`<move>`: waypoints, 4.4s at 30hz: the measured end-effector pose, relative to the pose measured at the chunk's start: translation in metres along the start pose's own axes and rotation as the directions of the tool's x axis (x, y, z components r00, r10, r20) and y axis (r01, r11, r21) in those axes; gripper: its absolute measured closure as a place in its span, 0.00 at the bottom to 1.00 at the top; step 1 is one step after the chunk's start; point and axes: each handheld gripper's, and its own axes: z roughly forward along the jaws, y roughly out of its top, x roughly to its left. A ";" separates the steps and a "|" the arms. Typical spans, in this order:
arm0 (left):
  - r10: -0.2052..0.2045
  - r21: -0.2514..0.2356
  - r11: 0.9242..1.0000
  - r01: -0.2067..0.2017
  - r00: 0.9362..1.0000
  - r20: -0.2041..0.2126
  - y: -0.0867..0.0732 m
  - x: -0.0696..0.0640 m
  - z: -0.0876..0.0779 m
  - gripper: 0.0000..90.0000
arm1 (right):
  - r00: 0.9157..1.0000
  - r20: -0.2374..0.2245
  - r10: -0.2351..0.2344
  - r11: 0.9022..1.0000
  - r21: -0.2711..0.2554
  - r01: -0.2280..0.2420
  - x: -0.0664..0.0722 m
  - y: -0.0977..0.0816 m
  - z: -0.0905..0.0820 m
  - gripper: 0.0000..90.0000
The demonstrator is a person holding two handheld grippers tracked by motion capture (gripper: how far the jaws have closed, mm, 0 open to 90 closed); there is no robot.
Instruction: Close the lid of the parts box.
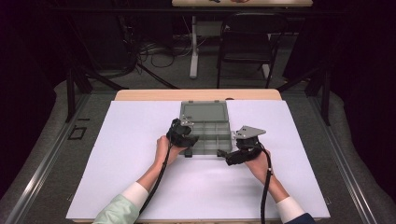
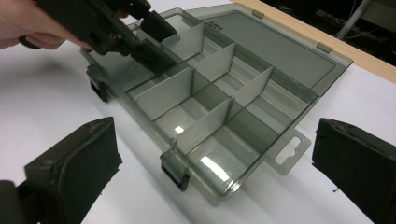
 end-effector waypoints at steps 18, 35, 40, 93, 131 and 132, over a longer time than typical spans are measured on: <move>0.000 -0.003 1.000 0.000 1.000 0.004 0.000 0.000 0.000 0.57 | 0.997 0.025 0.079 0.996 0.029 -0.079 -0.037 0.017 0.038 0.00; 0.006 -0.004 1.000 -0.006 1.000 0.006 -0.001 0.001 0.000 0.57 | 0.987 0.102 0.127 0.989 0.068 -0.134 -0.068 0.027 0.062 0.03; 0.006 -0.004 1.000 -0.006 1.000 0.010 -0.001 0.001 0.001 0.57 | 0.985 0.130 0.114 0.989 0.079 -0.125 -0.074 0.028 0.067 0.17; 0.062 -0.022 0.998 -0.061 0.998 0.027 -0.004 0.004 0.004 0.58 | 0.972 0.167 0.163 0.957 0.213 -0.197 -0.106 0.008 0.110 1.00; 0.079 -0.032 0.996 -0.078 0.996 0.028 -0.006 0.004 0.004 0.58 | 0.957 0.153 0.246 0.949 0.162 -0.270 -0.118 0.007 0.116 1.00; 0.079 -0.033 0.996 -0.079 0.996 0.029 -0.006 0.005 0.004 0.58 | 0.957 0.151 0.247 0.949 0.162 -0.271 -0.118 0.007 0.116 1.00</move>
